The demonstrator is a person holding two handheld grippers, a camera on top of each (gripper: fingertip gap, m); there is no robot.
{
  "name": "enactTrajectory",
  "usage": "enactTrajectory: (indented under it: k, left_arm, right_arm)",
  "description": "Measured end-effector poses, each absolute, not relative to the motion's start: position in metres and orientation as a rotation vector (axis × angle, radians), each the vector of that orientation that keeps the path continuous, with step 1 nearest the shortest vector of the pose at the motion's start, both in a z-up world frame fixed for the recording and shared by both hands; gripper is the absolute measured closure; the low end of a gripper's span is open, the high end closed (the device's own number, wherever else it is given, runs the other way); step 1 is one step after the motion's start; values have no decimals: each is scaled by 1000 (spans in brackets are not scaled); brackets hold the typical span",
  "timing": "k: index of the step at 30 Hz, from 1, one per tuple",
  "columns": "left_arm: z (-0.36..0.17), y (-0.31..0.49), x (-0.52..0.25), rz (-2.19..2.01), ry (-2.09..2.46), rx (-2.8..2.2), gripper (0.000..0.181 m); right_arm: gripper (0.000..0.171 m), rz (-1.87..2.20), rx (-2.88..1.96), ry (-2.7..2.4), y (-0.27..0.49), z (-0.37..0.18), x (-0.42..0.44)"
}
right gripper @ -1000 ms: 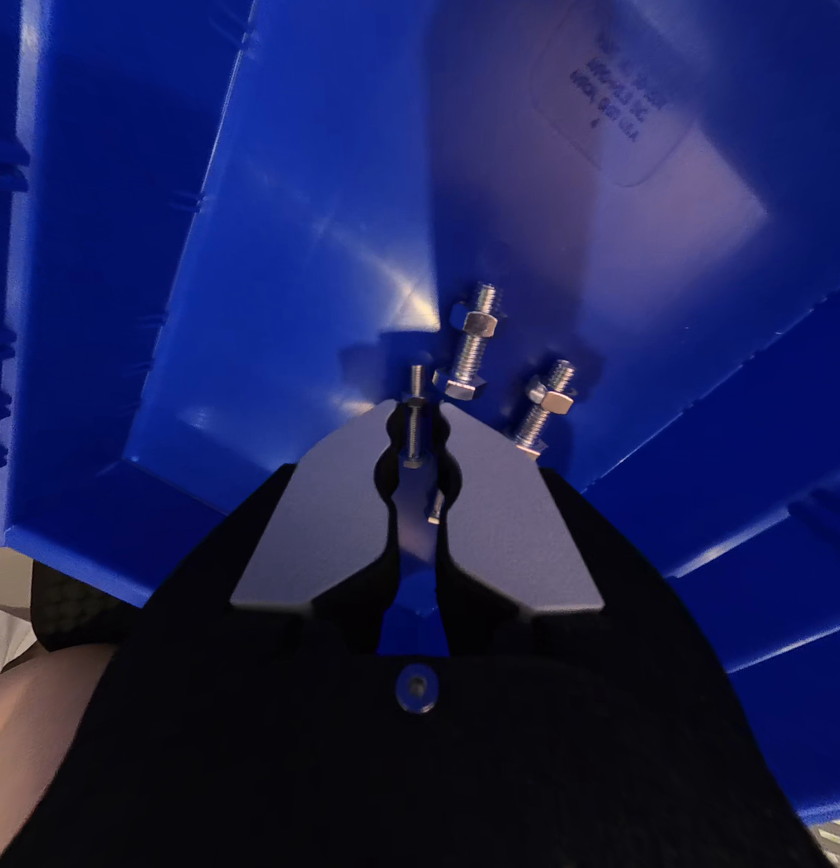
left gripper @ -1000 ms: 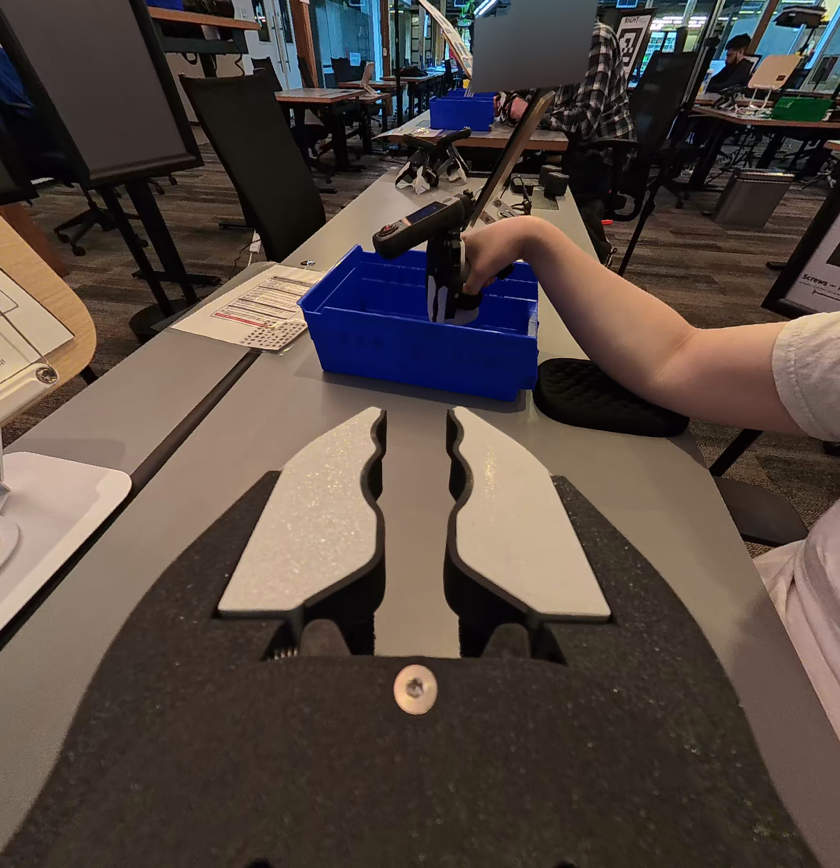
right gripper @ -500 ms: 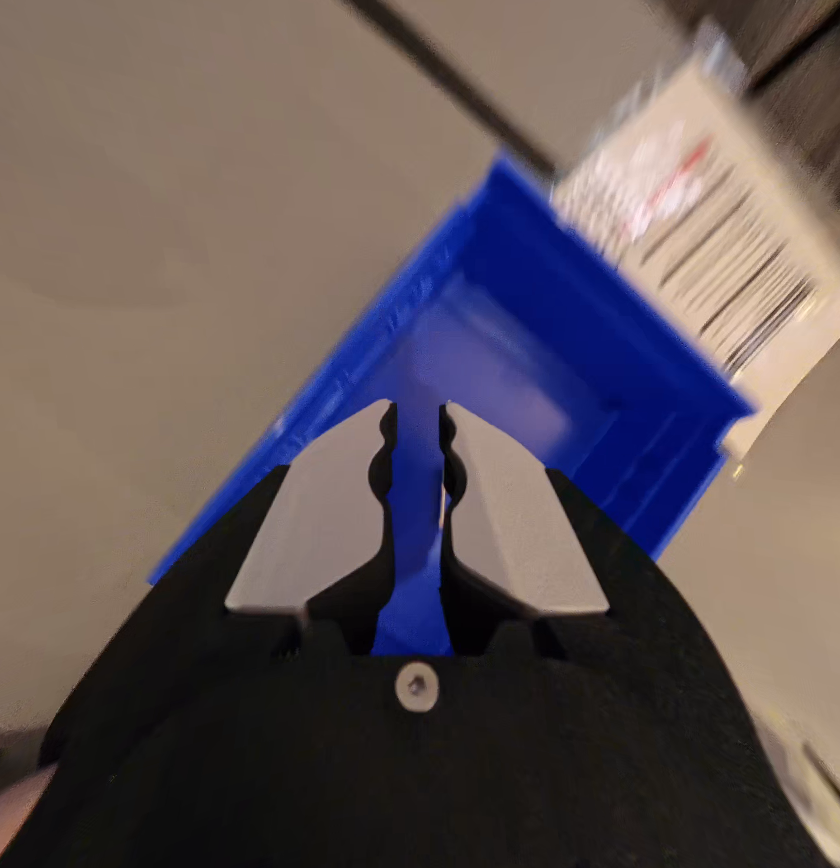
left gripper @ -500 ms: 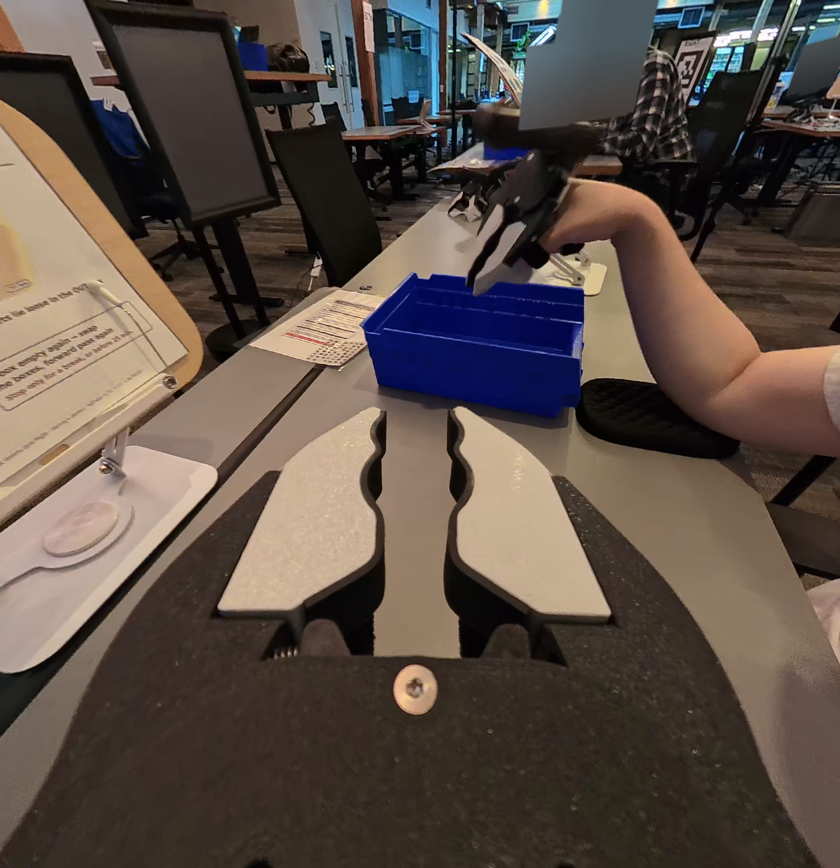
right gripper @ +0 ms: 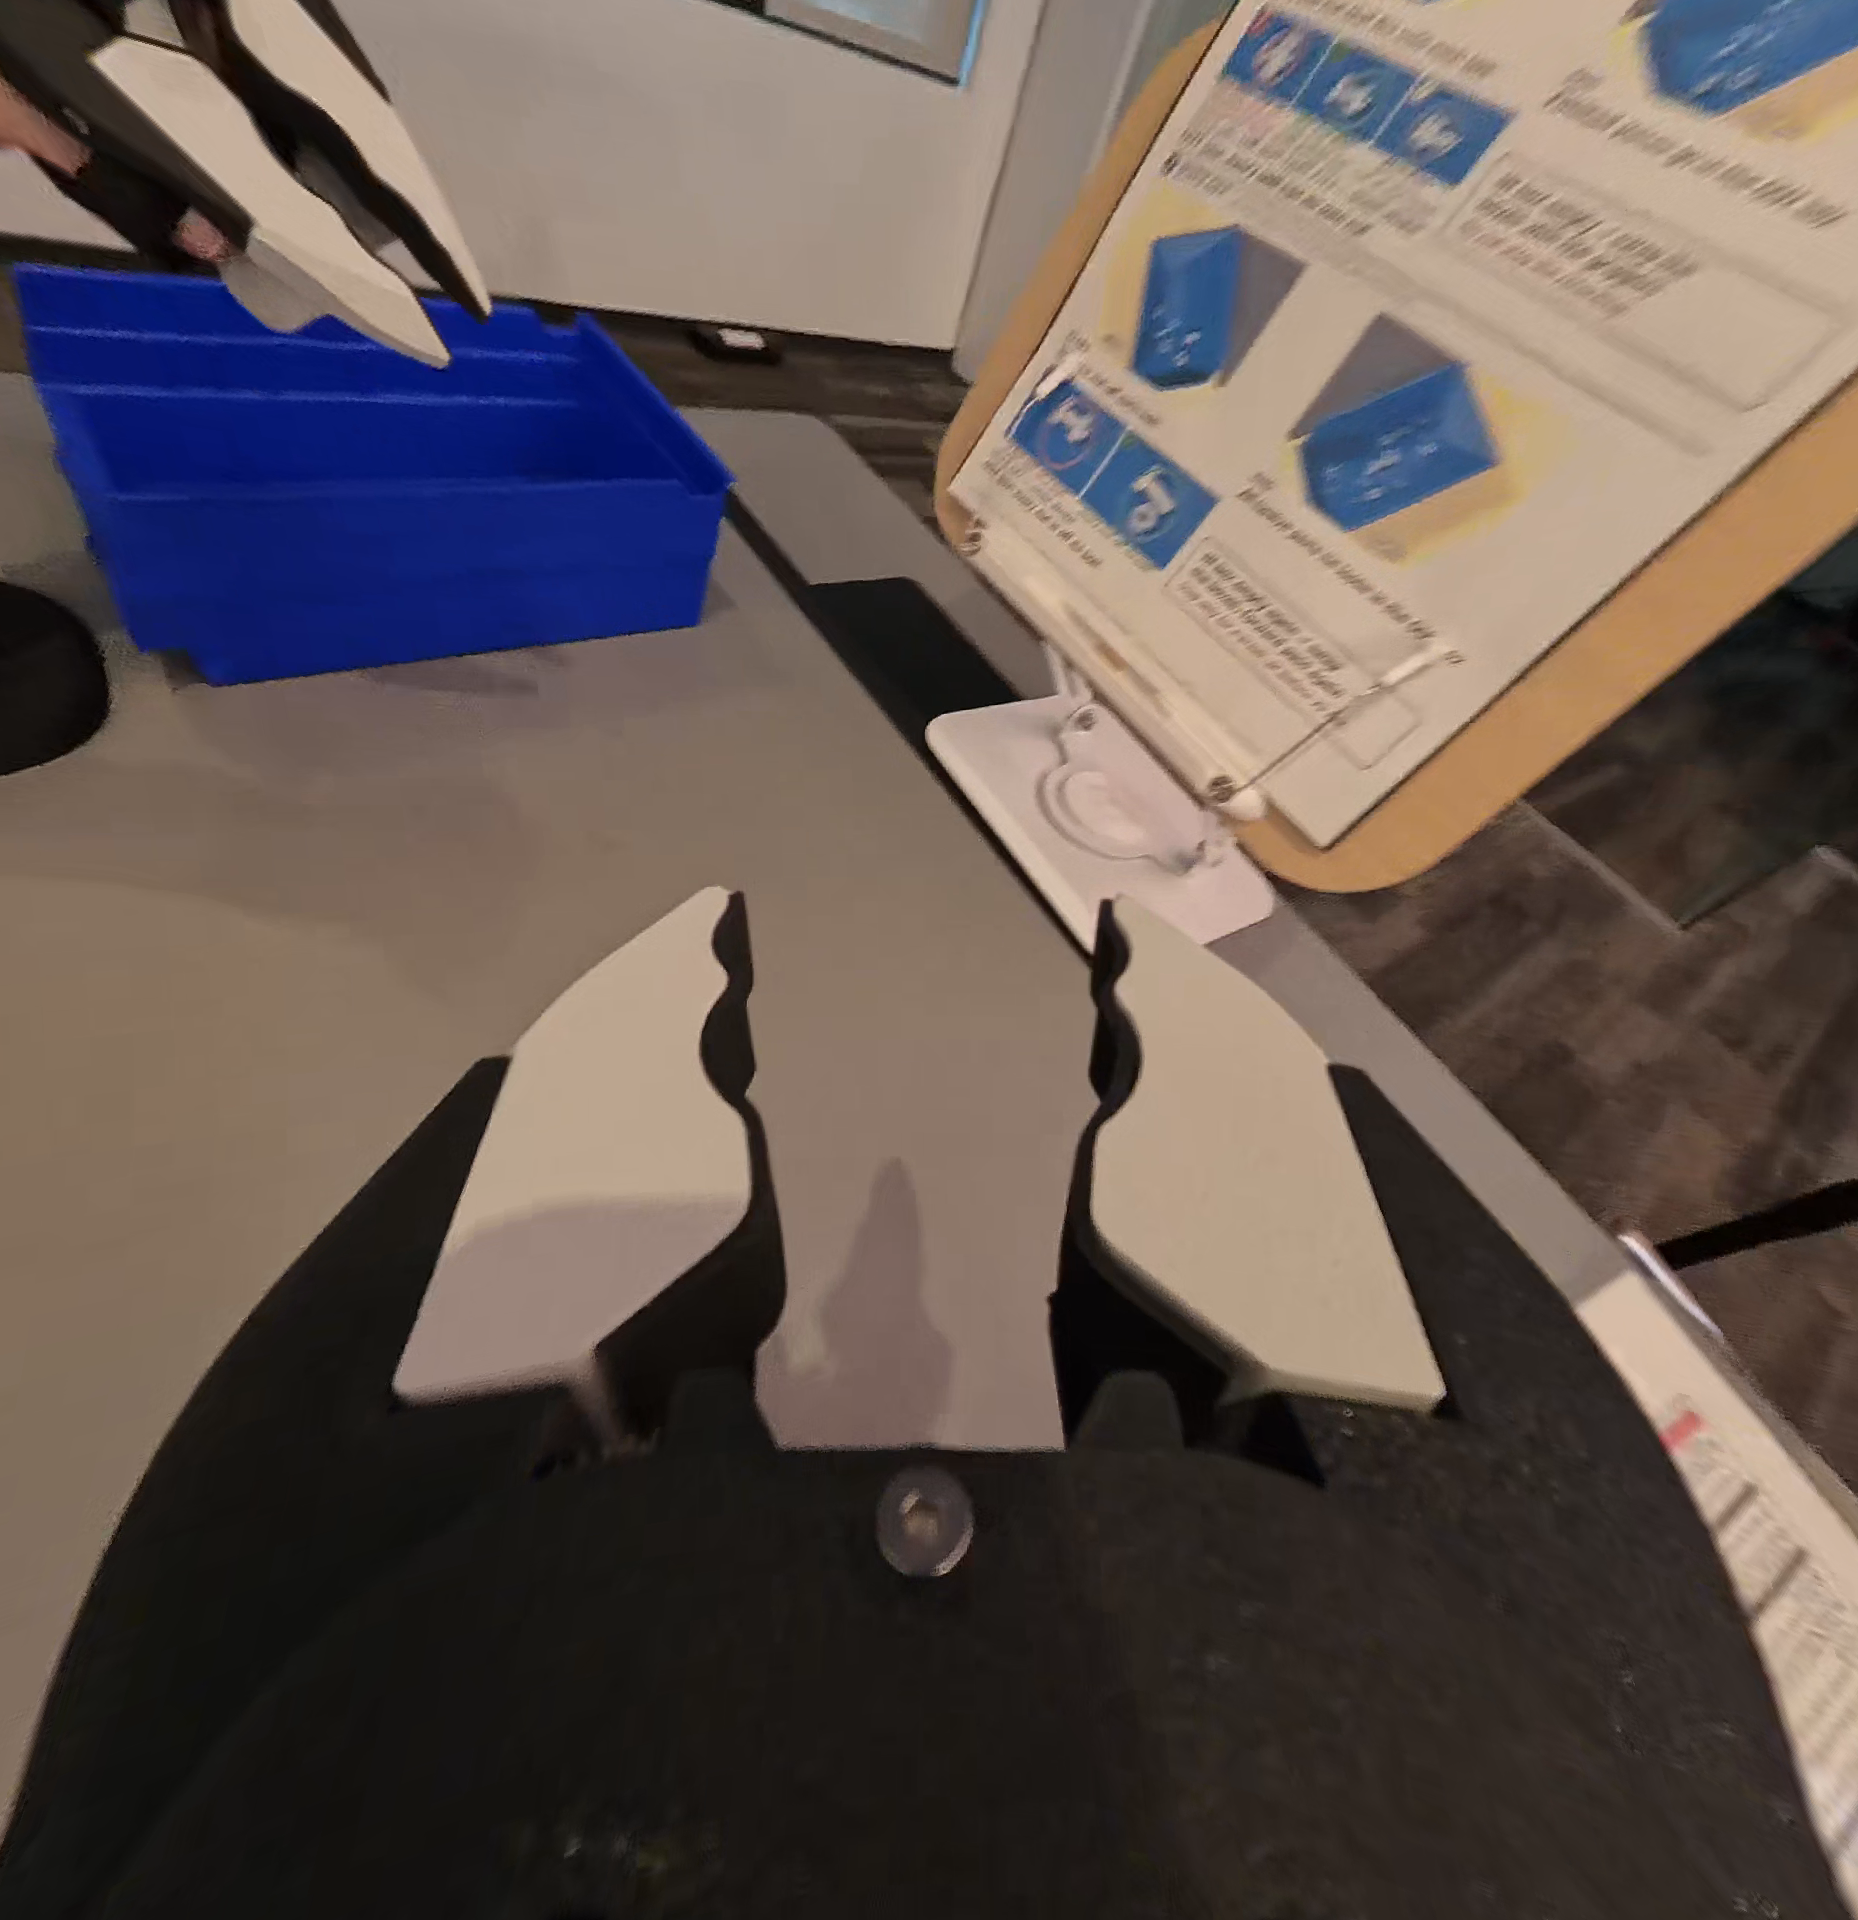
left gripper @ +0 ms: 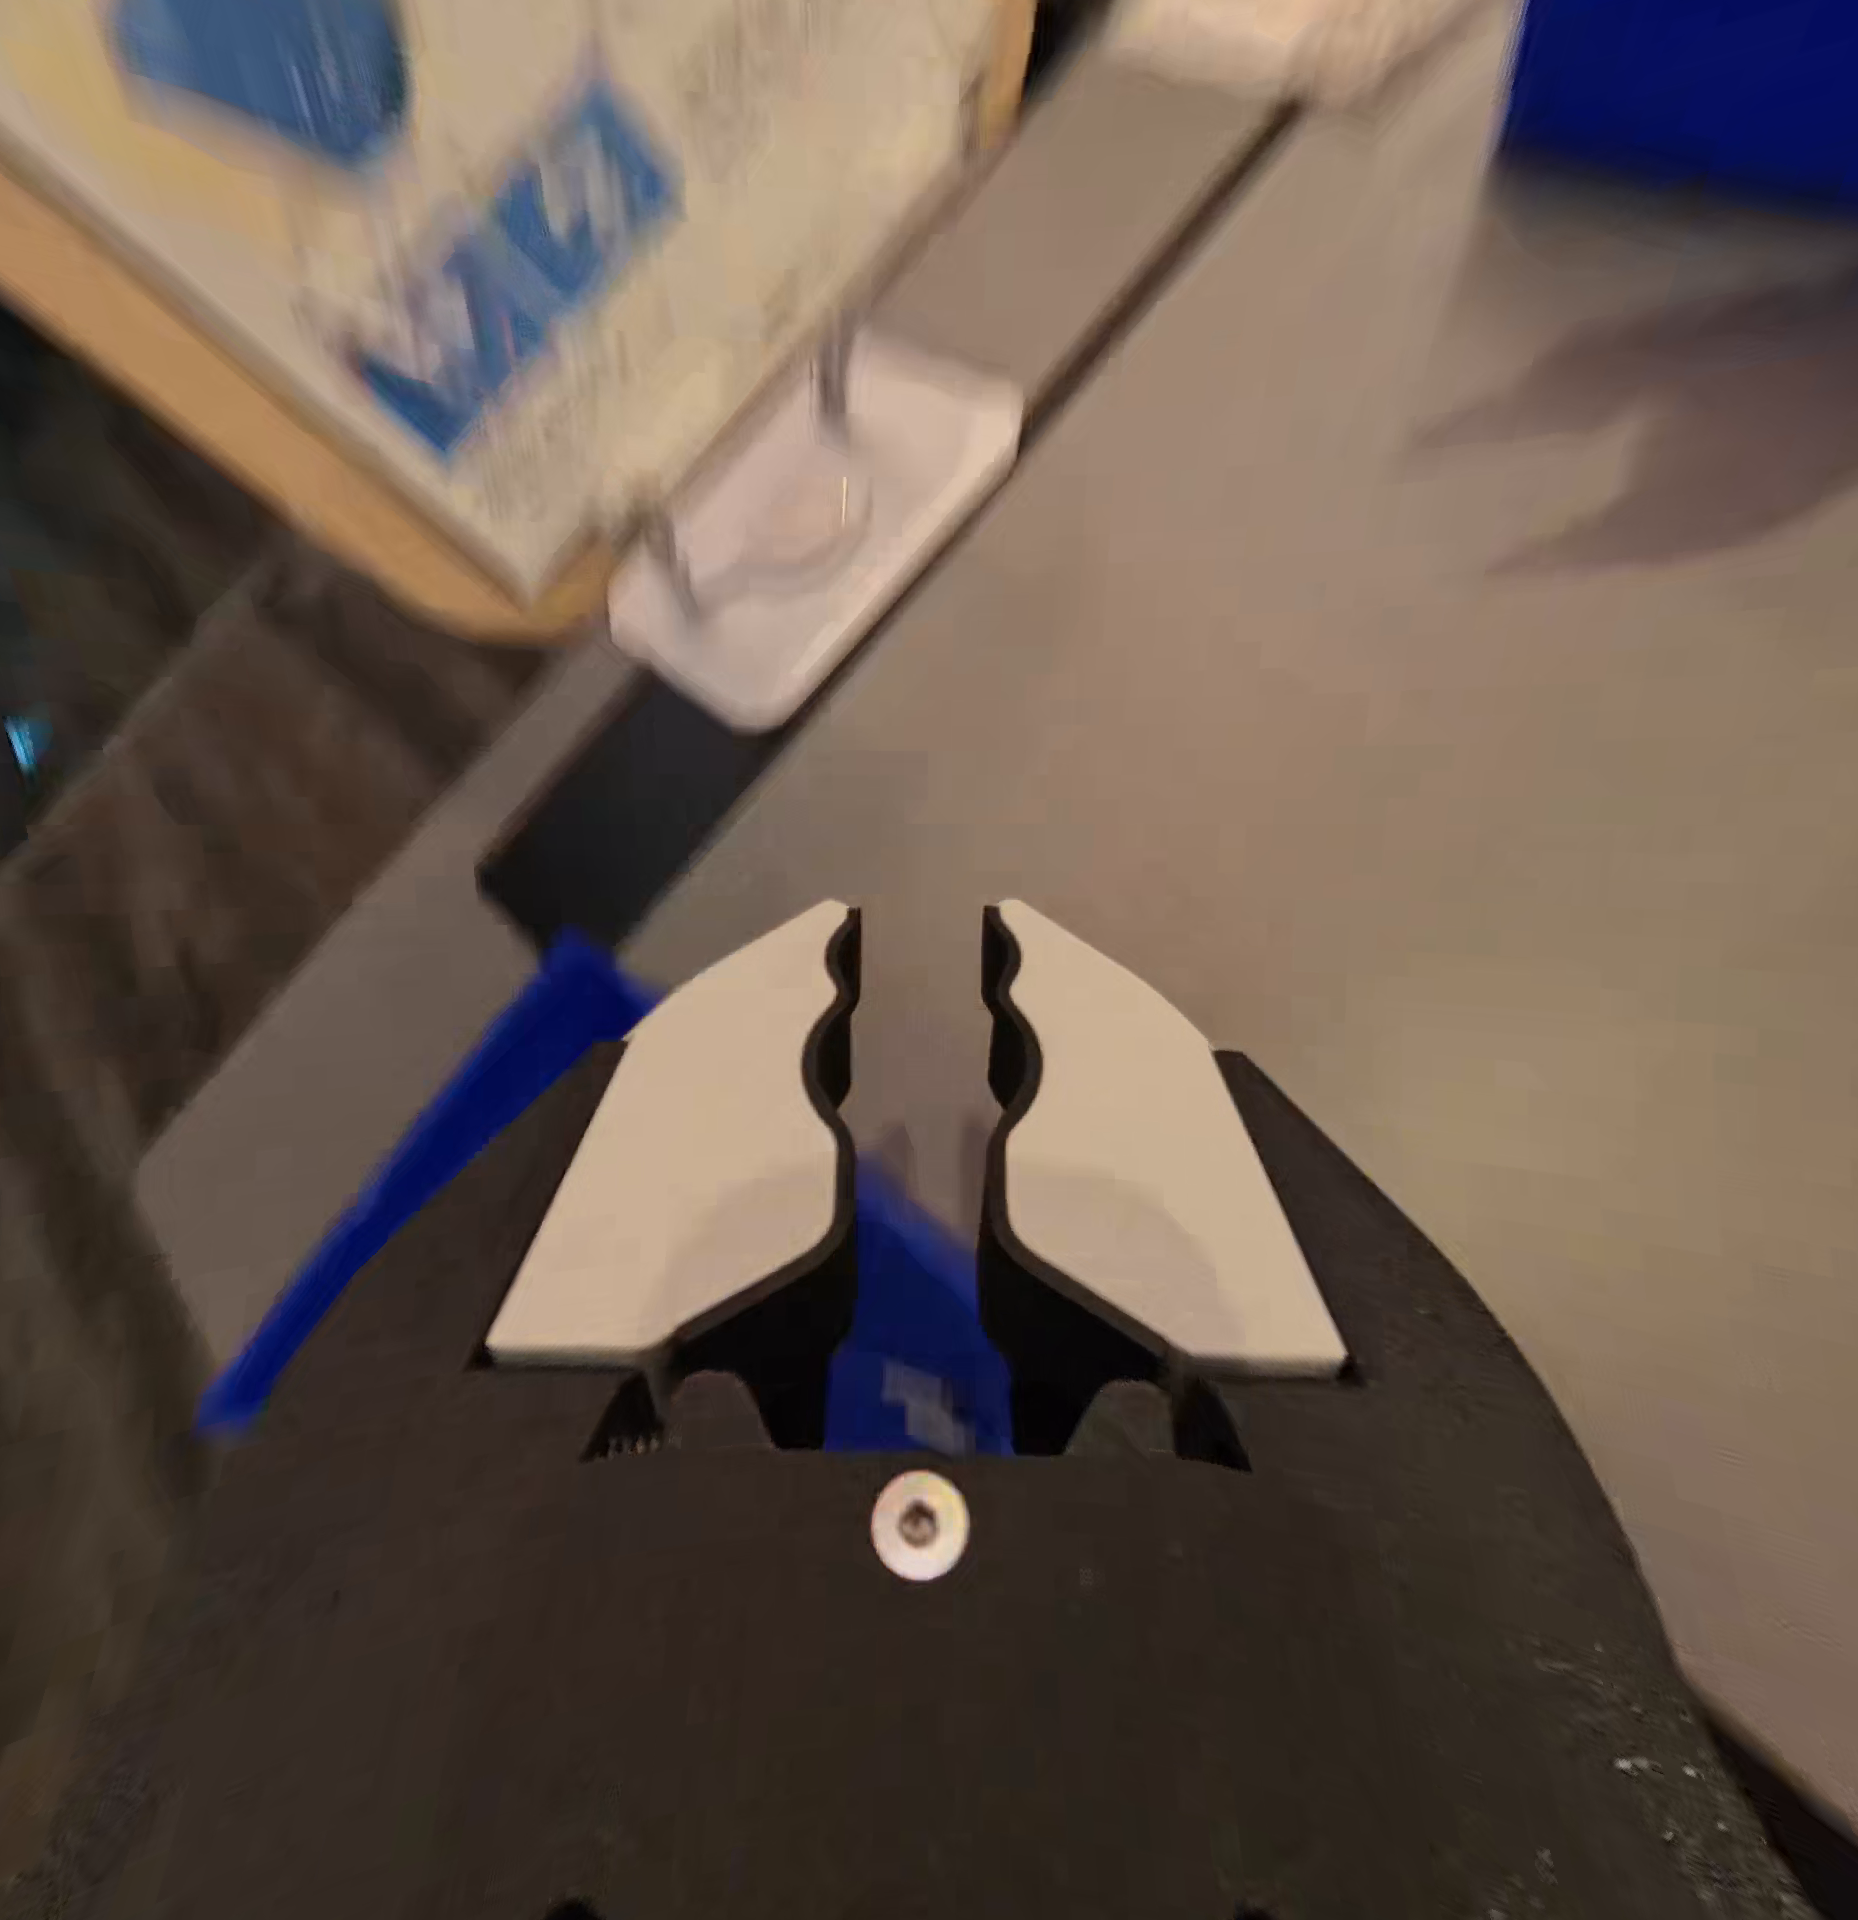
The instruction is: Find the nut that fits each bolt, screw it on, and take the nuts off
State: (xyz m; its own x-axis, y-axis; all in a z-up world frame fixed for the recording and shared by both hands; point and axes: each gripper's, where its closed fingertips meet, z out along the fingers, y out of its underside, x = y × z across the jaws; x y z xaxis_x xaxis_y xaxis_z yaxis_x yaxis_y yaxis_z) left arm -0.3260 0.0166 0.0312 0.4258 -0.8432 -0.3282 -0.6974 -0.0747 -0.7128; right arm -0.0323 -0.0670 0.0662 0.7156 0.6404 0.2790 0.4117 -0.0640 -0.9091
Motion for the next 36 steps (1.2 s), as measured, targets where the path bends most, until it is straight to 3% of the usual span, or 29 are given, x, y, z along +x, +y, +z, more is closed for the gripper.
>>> enactTrajectory:
  k: [5, 13, 16, 28, 36]
  left_arm:
    - [-20, 52, -424, 134, 1234, -2155, 161]
    - [-84, 33, -477, -122, 1126, -2597, 165]
    - [-100, 15, -478, -275, 1067, -2761, 179]
    - [-130, 5, -466, -539, 739, -3043, 172]
    - [-143, 8, -467, -451, 683, -3122, 162]
  right_arm:
    - [110, 216, -1742, -916, -60, 42, -45]
    - [110, 203, -1771, -945, -58, 31, -49]
    - [110, 210, -1796, -951, -57, 25, -49]
    - [110, 131, -1852, -997, -53, 8, -48]
    - [110, 126, -1869, -1016, -55, 4, -49]
